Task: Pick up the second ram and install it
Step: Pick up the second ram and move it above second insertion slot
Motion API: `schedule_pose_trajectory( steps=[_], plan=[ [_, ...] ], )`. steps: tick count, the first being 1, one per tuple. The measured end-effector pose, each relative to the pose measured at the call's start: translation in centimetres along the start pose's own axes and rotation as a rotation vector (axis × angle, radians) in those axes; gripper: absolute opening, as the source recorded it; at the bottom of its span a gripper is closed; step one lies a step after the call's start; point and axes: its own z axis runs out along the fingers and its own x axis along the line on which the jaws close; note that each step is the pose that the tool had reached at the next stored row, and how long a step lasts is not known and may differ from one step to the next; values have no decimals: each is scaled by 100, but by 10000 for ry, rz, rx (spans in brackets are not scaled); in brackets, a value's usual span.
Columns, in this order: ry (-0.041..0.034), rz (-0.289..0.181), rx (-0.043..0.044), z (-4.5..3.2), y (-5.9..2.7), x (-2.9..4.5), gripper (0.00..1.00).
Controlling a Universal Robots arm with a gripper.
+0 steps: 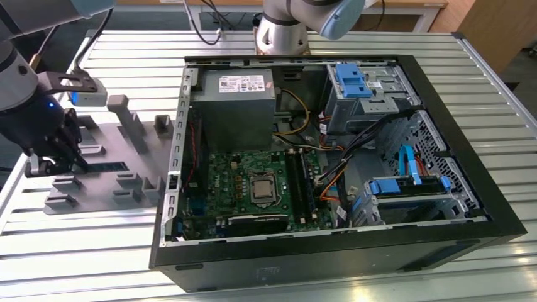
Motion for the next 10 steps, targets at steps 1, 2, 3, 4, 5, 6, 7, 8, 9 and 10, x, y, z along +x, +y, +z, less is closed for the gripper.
schedule_pose_trajectory(
  steps=[1,2,3,4,5,6,7,8,9,10],
  plan=[
    [-1,0,2,-5,0,0,14],
    [-2,0,3,-12,0,0,14],
    [-2,0,3,-19,0,0,14],
    [-2,0,3,-27,0,-1,14],
    [-2,0,3,-33,0,-1,14],
    [-2,0,3,-41,0,-1,14],
    [-2,1,4,-47,0,-1,14],
    [-3,0,4,-52,0,-1,14],
    [-3,0,4,-60,0,-1,14],
    [-3,0,4,-67,0,-1,14]
  ],
)
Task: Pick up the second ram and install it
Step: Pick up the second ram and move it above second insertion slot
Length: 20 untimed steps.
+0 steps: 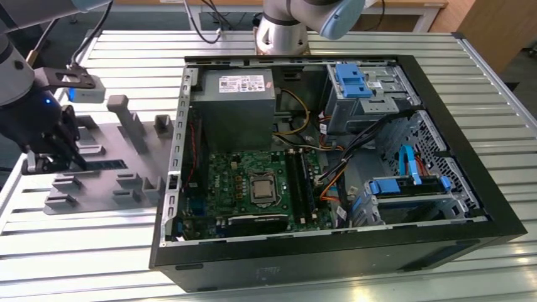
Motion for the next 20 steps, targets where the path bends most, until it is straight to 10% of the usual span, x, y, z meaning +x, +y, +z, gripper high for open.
schedule_pose_trajectory(
  steps=[20],
  plan=[
    [0,-1,0,-117,0,-1,14]
  ],
)
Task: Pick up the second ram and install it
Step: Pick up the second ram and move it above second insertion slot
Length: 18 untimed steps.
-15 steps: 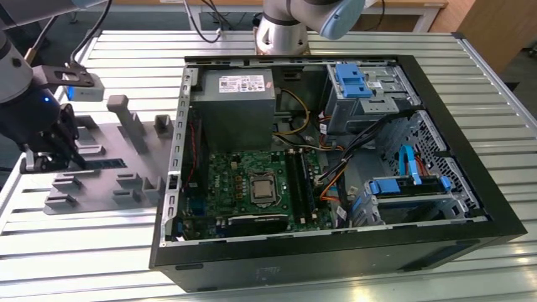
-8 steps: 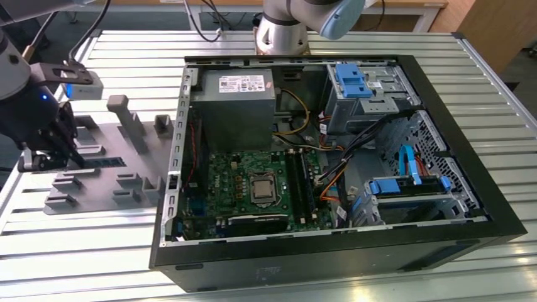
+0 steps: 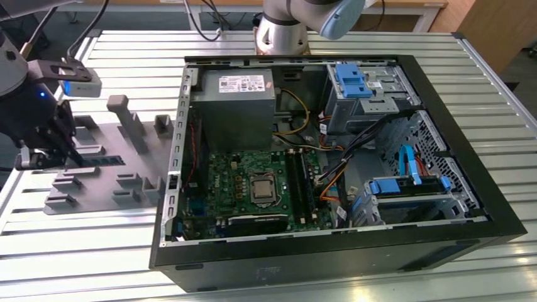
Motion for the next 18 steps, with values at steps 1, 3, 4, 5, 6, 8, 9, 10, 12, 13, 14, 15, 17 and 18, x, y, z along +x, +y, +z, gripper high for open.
schedule_pose_trajectory(
  steps=[1,3,4,5,6,8,9,10,12,13,14,15,17,18],
  plan=[
    [0,0,0,-5,0,0,14],
    [0,0,0,-15,0,0,14],
    [0,0,0,-20,0,-1,14],
    [0,0,0,-24,0,-1,14],
    [0,0,0,-29,0,-1,14],
    [0,1,0,-39,0,-2,14],
    [0,0,0,-44,0,-2,14],
    [0,1,-1,-49,1,-2,14],
    [0,0,0,-59,0,-2,14],
    [0,0,0,-64,0,-3,14],
    [0,1,0,-69,1,-3,14],
    [0,1,0,-73,1,-3,14],
    [0,1,0,-83,1,-4,14],
    [0,1,0,-88,1,-4,14]
  ],
)
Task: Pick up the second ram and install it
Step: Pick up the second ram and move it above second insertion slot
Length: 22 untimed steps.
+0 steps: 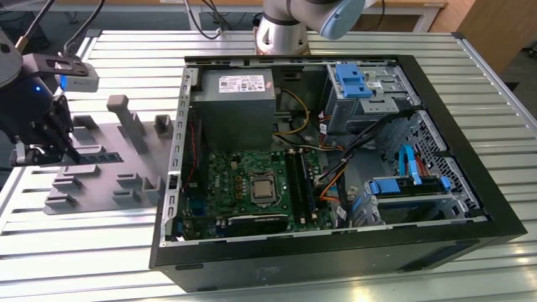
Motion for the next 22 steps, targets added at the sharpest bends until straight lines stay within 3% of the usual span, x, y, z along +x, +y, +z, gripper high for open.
schedule_pose_trajectory(
  steps=[22],
  plan=[
    [0,0,0,-118,1,-8,14]
  ],
)
